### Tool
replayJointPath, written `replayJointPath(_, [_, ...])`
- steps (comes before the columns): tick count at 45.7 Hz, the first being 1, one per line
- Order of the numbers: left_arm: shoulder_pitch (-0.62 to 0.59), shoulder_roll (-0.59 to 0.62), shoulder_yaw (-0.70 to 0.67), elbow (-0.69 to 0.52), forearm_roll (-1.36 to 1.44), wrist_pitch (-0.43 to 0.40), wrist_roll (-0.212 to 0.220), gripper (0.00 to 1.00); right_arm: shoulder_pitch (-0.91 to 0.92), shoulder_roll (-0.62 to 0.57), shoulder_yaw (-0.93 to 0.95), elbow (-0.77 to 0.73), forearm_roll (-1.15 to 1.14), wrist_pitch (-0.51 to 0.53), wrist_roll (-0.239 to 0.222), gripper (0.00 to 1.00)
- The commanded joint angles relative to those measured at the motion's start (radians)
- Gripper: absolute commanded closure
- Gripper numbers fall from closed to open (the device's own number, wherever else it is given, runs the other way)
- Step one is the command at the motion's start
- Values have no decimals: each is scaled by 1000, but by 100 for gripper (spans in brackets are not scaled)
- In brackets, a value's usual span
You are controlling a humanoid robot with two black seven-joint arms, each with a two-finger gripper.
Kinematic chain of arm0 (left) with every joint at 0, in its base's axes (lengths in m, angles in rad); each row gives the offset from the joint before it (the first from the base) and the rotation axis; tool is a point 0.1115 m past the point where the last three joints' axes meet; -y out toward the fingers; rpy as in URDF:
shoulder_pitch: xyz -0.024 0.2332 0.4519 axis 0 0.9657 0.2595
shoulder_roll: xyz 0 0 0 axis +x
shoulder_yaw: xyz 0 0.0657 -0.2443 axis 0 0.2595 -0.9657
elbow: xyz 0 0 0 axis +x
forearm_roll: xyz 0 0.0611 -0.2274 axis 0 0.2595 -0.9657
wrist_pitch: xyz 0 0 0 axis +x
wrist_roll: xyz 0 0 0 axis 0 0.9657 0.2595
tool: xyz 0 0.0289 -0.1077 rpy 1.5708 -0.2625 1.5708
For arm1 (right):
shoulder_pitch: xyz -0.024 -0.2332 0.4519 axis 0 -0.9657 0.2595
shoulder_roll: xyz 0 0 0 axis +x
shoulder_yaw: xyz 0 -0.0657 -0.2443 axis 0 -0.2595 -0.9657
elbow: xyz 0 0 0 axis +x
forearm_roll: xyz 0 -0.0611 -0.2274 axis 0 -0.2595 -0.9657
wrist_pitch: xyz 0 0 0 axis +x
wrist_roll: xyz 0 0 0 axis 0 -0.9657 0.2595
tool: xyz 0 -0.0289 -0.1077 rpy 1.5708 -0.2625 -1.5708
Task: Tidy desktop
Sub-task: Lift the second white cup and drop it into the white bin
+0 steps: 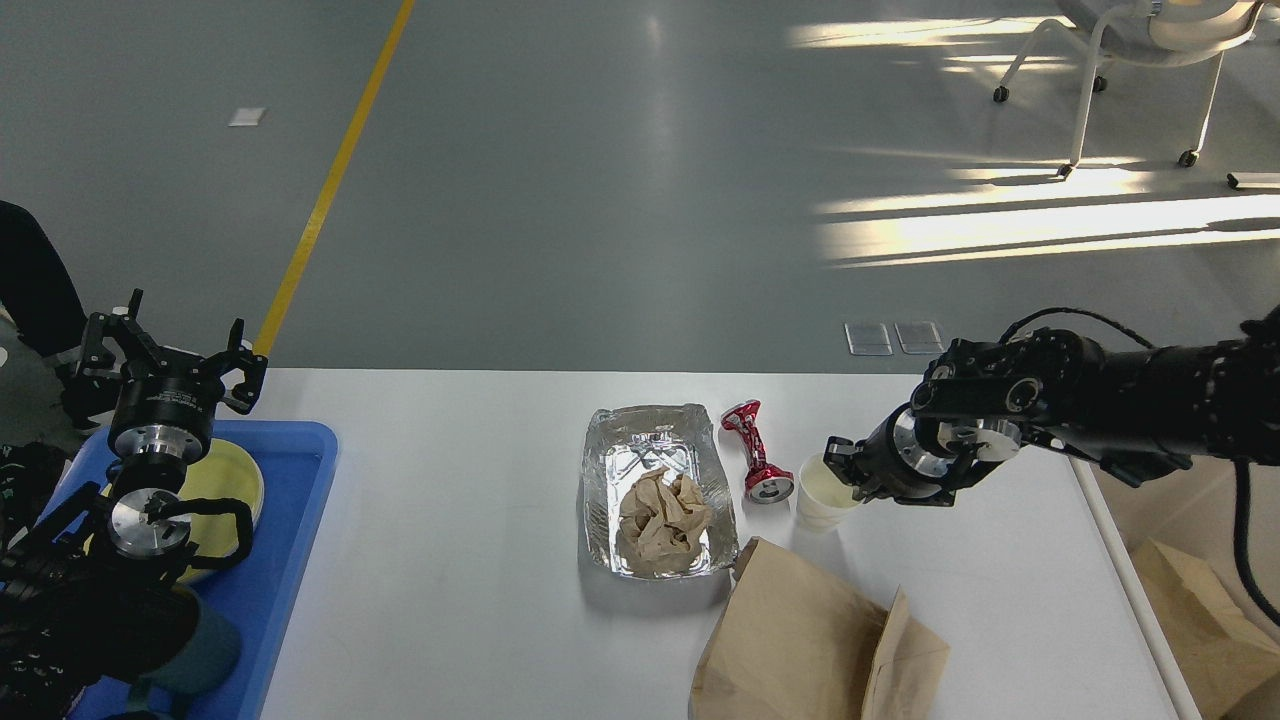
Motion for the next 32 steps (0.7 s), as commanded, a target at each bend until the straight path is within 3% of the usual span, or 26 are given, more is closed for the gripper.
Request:
replayJointPath(1, [0, 0, -1, 0, 0, 0, 0, 4, 101, -76, -16, 30, 3, 32, 0, 100])
replayJointPath(11, [0, 0, -1, 0, 0, 0, 0, 4, 327, -236, 0, 52, 5, 294, 5, 100])
replayJointPath(15, [0, 0, -1, 0, -1, 0, 0, 4, 417, -293, 7, 52, 6, 352, 5, 100])
replayJointPath(23, [0, 0, 1, 0, 0, 0, 0, 4, 565, -399, 6, 42, 12, 386, 5, 100])
replayJointPath(32, [0, 0, 1, 0, 0, 0, 0, 4, 514, -471, -46, -19, 12, 365, 3, 100])
